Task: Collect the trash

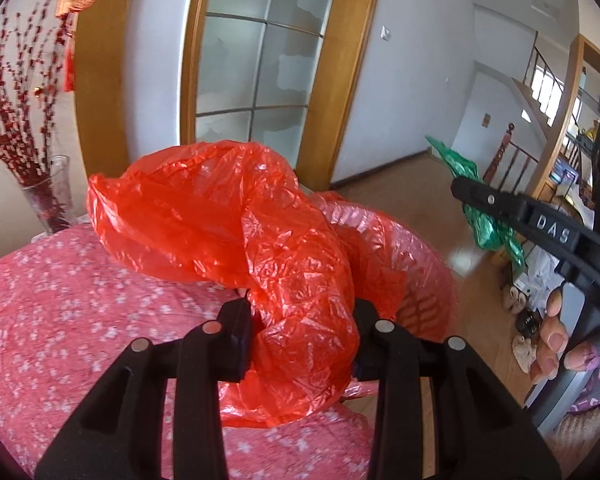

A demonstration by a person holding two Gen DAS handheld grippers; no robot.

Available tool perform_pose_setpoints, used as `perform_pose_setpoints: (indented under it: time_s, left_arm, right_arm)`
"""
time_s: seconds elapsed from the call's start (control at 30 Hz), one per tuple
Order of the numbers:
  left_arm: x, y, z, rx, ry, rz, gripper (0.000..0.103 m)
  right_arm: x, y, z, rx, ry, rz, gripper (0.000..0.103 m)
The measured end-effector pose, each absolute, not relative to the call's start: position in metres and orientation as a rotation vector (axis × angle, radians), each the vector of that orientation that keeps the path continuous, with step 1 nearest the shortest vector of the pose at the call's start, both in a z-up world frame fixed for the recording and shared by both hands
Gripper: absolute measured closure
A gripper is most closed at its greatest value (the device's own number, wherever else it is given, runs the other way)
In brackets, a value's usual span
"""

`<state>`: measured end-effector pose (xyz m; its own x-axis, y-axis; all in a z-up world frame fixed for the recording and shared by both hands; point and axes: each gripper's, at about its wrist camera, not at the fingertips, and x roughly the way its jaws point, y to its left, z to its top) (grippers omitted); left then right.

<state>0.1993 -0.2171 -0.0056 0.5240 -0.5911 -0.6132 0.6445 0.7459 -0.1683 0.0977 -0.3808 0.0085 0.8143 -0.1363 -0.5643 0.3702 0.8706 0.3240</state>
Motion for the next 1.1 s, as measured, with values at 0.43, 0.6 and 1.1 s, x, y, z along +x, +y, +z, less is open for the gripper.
perform_pose_setpoints:
  time_s: [0.43, 0.6, 1.1]
  left_arm:
    - [0.221, -0.260, -0.024, 0.106, 0.751, -0.737, 0.045]
    - [0.223, -0.250, -0.030, 0.093, 0.764, -0.716, 0.039]
    - [0.134, -0.104, 0.019, 0.085, 0.426, -0.353, 0.005]
  right_arm:
    - [0.113, -0.410, -0.002, 0.567, 0.562, -0.302, 0.046]
    - [0.097, -0.401, 0.000, 0.534, 0.555, -0.334, 0.036]
    - [0.020, -0.296, 0.036, 0.126, 0.455, -0.652, 0.002]
